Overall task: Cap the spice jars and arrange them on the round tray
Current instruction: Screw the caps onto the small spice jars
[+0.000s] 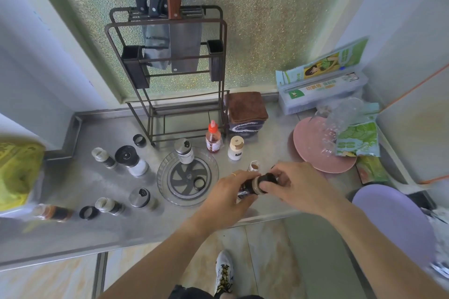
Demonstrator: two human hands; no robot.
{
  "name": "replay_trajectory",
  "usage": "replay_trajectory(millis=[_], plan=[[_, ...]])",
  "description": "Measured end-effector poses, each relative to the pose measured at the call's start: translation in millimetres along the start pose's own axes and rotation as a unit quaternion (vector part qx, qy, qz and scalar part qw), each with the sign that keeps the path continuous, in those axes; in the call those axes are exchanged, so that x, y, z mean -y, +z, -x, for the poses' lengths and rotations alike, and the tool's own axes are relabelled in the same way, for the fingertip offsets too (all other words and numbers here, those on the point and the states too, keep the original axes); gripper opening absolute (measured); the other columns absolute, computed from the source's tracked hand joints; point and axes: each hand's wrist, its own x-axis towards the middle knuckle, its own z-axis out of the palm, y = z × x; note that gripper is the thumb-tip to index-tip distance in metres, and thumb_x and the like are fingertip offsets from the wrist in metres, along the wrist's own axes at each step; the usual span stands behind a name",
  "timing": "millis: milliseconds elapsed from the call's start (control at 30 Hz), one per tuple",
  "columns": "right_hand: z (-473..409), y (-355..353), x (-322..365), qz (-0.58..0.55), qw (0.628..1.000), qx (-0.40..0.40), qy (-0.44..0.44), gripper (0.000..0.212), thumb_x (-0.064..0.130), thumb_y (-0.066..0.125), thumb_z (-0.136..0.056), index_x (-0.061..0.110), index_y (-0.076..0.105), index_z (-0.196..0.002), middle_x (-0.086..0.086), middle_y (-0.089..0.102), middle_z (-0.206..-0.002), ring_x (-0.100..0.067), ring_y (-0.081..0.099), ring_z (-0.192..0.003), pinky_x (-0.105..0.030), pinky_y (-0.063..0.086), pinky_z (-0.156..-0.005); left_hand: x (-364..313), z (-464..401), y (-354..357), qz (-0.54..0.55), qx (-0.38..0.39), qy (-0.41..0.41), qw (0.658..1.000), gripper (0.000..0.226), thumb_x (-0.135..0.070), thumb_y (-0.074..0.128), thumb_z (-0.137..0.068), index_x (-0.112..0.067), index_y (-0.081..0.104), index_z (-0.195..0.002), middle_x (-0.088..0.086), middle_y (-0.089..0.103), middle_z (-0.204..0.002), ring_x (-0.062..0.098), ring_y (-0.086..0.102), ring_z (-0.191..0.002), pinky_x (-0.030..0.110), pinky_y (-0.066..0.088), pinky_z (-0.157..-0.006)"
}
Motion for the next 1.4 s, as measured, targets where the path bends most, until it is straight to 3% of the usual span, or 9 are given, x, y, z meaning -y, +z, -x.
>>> replay_trajectory(millis=[100, 200, 433, 567, 667, 867, 1033, 1267, 1400], plan=[[-1, 0, -1, 0.007, 1.000, -0.009, 0.004, 0.029, 0.061, 0.073, -0.078, 0.034, 0.064, -0.082, 0.009, 0.068, -0.076, -0.008, 0.063, -0.065, -0.010, 0.041, -0.056, 2, 1, 3, -0.003, 0.010, 0.004, 1.000, 0.041, -0.018, 0.070, -0.088, -0.024, 0.058, -0.127, -0.004, 0.067, -0.108, 0.011, 0.062, -0.092, 0.022, 0.049, -0.081], [0, -1, -1, -0.024, 0.999, 0.034, -0.027, 0.043, 0.035, 0.088, -0.070, 0.035, 0.068, -0.109, 0.015, 0.070, -0.092, -0.004, 0.070, -0.070, -0.003, 0.044, -0.060, 8, 3, 5, -0.014, -0.008, -0.013, 1.000, 0.040, -0.022, 0.071, -0.089, -0.025, 0.059, -0.127, -0.007, 0.068, -0.109, 0.008, 0.061, -0.093, 0.020, 0.048, -0.081], [-1, 41, -15, -0.009, 0.999, -0.049, -0.010, 0.037, 0.034, 0.081, -0.074, 0.030, 0.069, -0.110, 0.006, 0.073, -0.097, -0.015, 0.069, -0.082, -0.035, 0.056, -0.081, 17, 11, 25, -0.023, -0.029, -0.059, 0.998, 0.040, -0.022, 0.073, -0.086, -0.025, 0.060, -0.124, -0.008, 0.069, -0.107, 0.008, 0.063, -0.092, 0.019, 0.048, -0.080], [-7, 98, -8, 0.050, 0.996, -0.068, -0.006, 0.042, 0.021, 0.079, -0.079, 0.025, 0.065, -0.119, 0.001, 0.066, -0.104, -0.023, 0.066, -0.094, -0.033, 0.049, -0.082, 34, 14, 40, -0.047, -0.045, -0.164, 0.984, 0.034, -0.036, 0.058, -0.078, -0.023, 0.059, -0.110, 0.000, 0.074, -0.095, 0.021, 0.069, -0.083, 0.034, 0.055, -0.071], [-23, 137, 0, 0.058, 0.994, -0.097, 0.006, 0.044, 0.006, 0.086, -0.067, 0.015, 0.066, -0.105, -0.004, 0.069, -0.092, -0.025, 0.068, -0.082, -0.034, 0.055, -0.068, 49, 5, 49, -0.060, -0.059, -0.234, 0.969, 0.061, -0.047, 0.031, -0.063, -0.016, 0.061, -0.105, 0.002, 0.075, -0.093, 0.027, 0.070, -0.086, 0.038, 0.056, -0.073], [-52, 177, -11, 0.018, 0.993, -0.117, 0.028, 0.035, 0.006, 0.079, -0.077, 0.014, 0.064, -0.108, -0.005, 0.069, -0.095, -0.025, 0.067, -0.088, -0.035, 0.057, -0.073, 88, -1, 63, -0.062, -0.066, -0.290, 0.953, 0.024, -0.027, 0.055, -0.074, -0.025, 0.056, -0.097, -0.006, 0.072, -0.082, 0.020, 0.069, -0.074, 0.037, 0.056, -0.068], [-52, 193, -16, -0.005, 0.994, -0.107, 0.025, 0.046, 0.009, 0.071, -0.087, 0.018, 0.057, -0.130, -0.003, 0.069, -0.113, -0.020, 0.066, -0.100, -0.031, 0.056, -0.085, 112, 5, 77, -0.072, -0.061, -0.300, 0.949, 0.029, -0.018, 0.064, -0.076, -0.030, 0.046, -0.096, -0.006, 0.070, -0.075, 0.019, 0.067, -0.068, 0.038, 0.055, -0.062], [-39, 160, -67, -0.049, 0.973, -0.201, 0.104, 0.052, -0.004, 0.070, -0.074, 0.018, 0.058, -0.120, -0.001, 0.068, -0.110, -0.026, 0.067, -0.093, -0.038, 0.056, -0.076, 106, 3, 56, -0.068, -0.078, -0.312, 0.945, 0.067, 0.015, 0.048, -0.074, -0.029, 0.054, -0.125, -0.004, 0.069, -0.119, 0.015, 0.065, -0.108, 0.027, 0.053, -0.083], [-65, 135, -124, -0.035, 0.963, -0.183, 0.193, 0.044, 0.012, 0.075, -0.081, 0.018, 0.058, -0.121, -0.009, 0.062, -0.109, -0.034, 0.066, -0.094, -0.044, 0.055, -0.078, 92, -47, 16, -0.019, -0.120, -0.212, 0.970, 0.046, 0.008, 0.048, -0.091, -0.024, 0.065, -0.119, -0.009, 0.073, -0.113, 0.006, 0.066, -0.104, 0.022, 0.051, -0.091]])
